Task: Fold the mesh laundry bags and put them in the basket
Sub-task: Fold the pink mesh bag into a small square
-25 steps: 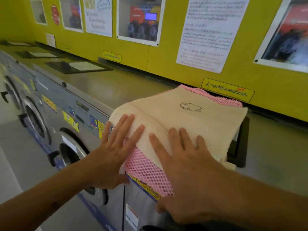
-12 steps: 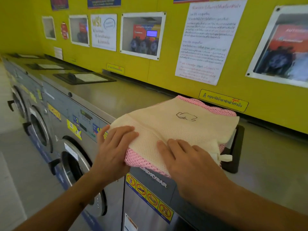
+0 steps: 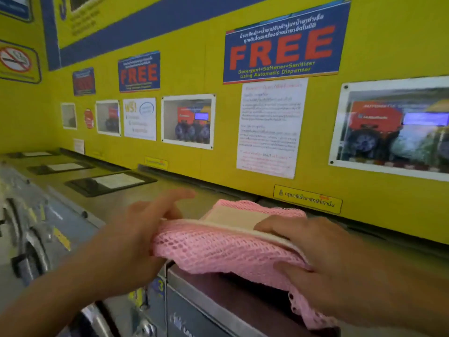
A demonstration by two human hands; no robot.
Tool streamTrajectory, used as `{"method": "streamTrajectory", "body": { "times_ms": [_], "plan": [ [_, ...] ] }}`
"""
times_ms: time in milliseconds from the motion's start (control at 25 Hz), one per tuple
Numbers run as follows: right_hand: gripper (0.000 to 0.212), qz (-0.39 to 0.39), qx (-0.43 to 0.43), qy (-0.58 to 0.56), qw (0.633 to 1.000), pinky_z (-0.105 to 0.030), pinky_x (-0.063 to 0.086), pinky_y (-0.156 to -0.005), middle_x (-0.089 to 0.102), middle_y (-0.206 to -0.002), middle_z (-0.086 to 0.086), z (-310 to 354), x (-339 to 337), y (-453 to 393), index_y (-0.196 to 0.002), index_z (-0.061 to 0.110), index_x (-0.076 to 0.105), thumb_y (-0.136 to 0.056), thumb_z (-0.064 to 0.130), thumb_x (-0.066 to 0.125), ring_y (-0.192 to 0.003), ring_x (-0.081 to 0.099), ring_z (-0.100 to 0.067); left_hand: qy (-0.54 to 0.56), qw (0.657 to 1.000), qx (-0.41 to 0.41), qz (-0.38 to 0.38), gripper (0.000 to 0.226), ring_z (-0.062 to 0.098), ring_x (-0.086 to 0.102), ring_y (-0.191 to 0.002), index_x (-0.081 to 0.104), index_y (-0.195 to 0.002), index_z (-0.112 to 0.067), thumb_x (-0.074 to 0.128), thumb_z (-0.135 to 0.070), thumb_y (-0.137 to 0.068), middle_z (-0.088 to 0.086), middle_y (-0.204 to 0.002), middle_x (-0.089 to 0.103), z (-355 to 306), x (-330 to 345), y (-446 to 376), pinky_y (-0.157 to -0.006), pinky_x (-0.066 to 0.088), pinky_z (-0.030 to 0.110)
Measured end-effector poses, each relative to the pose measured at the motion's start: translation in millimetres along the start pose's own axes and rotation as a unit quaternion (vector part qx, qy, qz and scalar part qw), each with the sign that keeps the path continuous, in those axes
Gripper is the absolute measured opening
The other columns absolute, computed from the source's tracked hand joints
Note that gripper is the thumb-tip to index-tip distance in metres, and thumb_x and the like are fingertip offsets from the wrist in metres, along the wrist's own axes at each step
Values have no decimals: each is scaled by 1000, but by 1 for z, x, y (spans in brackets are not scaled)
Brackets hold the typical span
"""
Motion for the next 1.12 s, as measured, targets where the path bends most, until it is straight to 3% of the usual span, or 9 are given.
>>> {"method": "streamTrajectory", "body": {
  "times_ms": [120, 280, 440, 560, 680, 760, 840, 1000, 1120],
  "plan": [
    [38, -33, 91, -37, 995, -42, 55, -61, 67, -91, 7, -37, -29, -33, -105, 42, 38, -86, 27, 68, -67, 65, -12, 19, 999, 5, 32, 70, 2, 59, -80, 31, -132, -42, 65, -24, -72, -21, -90, 60, 21, 8, -67, -66, 48, 27],
    [50, -91, 138, -21, 986, -54, 54, -73, 67, -106, -10, -94, -32, -83, -108, 33, 29, -81, 19, 69, -85, 65, -24, 52, 997, -23, 59, 50, 8, 61, -75, 38, -121, -39, 67, -30, -82, -13, -81, 64, 61, 64, -143, -69, 53, 41],
    [56, -17, 229, 1, 973, -46, 55, -75, 58, -119, -11, -147, -14, -126, -116, 30, 29, -80, 14, 69, -97, 61, -25, 18, 988, -86, 125, 49, 19, 62, -92, 40, -123, -34, 61, -30, -79, -10, -96, 65, 87, 132, -184, -82, 49, 41],
    [58, 28, 305, 125, 944, -38, 48, -72, 55, -119, -9, -177, -3, -142, -129, 21, 32, -82, 17, 65, -99, 56, -24, -83, 987, -133, 40, 51, 25, 52, -109, 39, -127, -27, 59, -22, -81, -1, -120, 51, 81, 148, -187, -84, 40, 41],
    [44, -57, 261, 252, 930, -43, 46, -87, 56, -121, -6, -173, 9, -154, -128, 21, 43, -87, 23, 54, -107, 54, -28, -4, 987, -163, 17, 37, 28, 52, -111, 42, -120, -25, 52, -32, -85, 3, -119, 49, 61, 163, -153, -84, 41, 40],
    [34, -35, 195, 169, 965, -44, 45, -93, 57, -124, -3, -162, 33, -162, -126, 26, 52, -91, 29, 50, -112, 53, -26, -6, 964, -186, 192, 61, 33, 34, -137, 32, -140, -32, 39, -60, -86, 8, -147, 36, 54, 194, -116, -108, 29, 52],
    [38, 86, 179, 120, 973, -46, 41, -103, 54, -137, 1, -166, 64, -167, -131, 31, 56, -96, 35, 41, -125, 49, -24, -29, 923, -183, 336, 80, 31, 0, -150, 7, -152, -39, 22, -76, -83, 5, -164, 3, 56, 215, -85, -116, 2, 61],
    [46, 172, 242, 96, 950, -39, 20, -119, 32, -160, 5, -195, 80, -156, -148, 40, 36, -102, 38, 35, -145, 29, -20, -9, 923, -134, 361, 98, 19, -3, -151, 1, -151, -45, 10, -93, -66, -7, -165, -1, 80, 208, -73, -118, -2, 56],
    [52, 199, 236, 84, 947, -31, 17, -117, 27, -161, 6, -188, 73, -143, -151, 40, 31, -101, 33, 40, -147, 26, -18, 86, 936, -101, 326, 117, 8, 18, -147, 27, -147, -46, 15, -102, -45, -14, -160, 22, 105, 191, -76, -121, 9, 44]
  ]
}}
Point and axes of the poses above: each hand's wrist, its own y-axis away from the middle knuckle, its own x-axis out of the palm, z = x × y, the point moved 5 cm from there along -y, towards the middle knuckle
